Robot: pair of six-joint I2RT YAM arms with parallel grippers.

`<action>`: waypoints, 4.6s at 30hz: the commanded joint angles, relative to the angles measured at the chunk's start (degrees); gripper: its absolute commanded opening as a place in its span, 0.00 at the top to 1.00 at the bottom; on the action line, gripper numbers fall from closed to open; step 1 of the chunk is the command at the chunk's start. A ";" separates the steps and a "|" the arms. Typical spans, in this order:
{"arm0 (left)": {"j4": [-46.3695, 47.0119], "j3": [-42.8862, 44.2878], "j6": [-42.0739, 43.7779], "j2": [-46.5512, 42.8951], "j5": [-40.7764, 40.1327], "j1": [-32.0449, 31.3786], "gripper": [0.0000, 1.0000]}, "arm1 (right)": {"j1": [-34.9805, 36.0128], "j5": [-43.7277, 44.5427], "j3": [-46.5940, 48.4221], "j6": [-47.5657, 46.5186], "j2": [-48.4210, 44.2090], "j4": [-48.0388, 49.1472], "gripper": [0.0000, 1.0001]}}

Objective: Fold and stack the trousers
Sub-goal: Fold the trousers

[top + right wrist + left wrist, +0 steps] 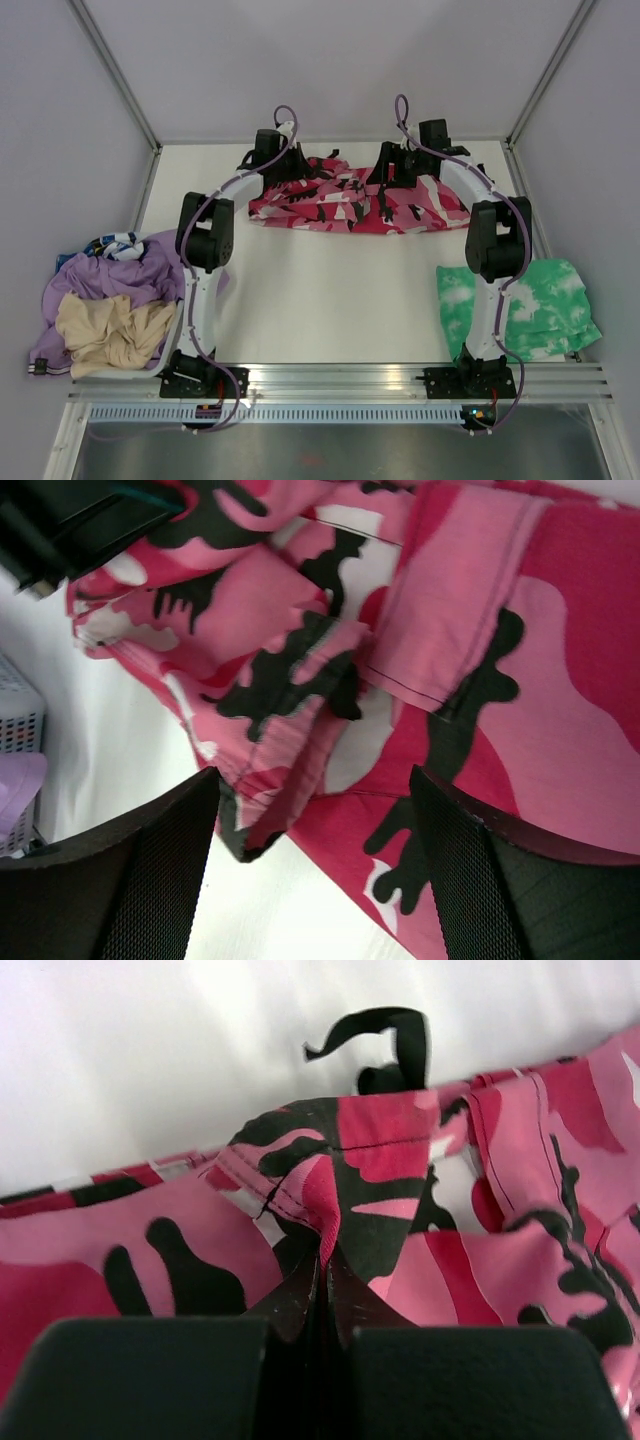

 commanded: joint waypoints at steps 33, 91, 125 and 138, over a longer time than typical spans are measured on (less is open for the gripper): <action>10.07 -34.87 23.76 -30.66 -11.48 -16.84 0.12 | -1.35 1.70 -1.63 19.03 3.16 13.40 0.19; 3.30 -21.24 -0.35 -12.91 -10.33 -17.45 0.98 | 6.82 10.75 1.09 12.17 9.84 9.18 0.34; 0.66 -16.93 -1.22 -13.09 -10.33 -15.69 0.97 | 7.26 9.96 13.32 10.41 15.20 12.00 1.00; -7.68 -12.62 -3.15 -18.88 -8.22 -12.36 0.85 | 5.33 8.03 21.66 5.32 13.54 4.00 0.24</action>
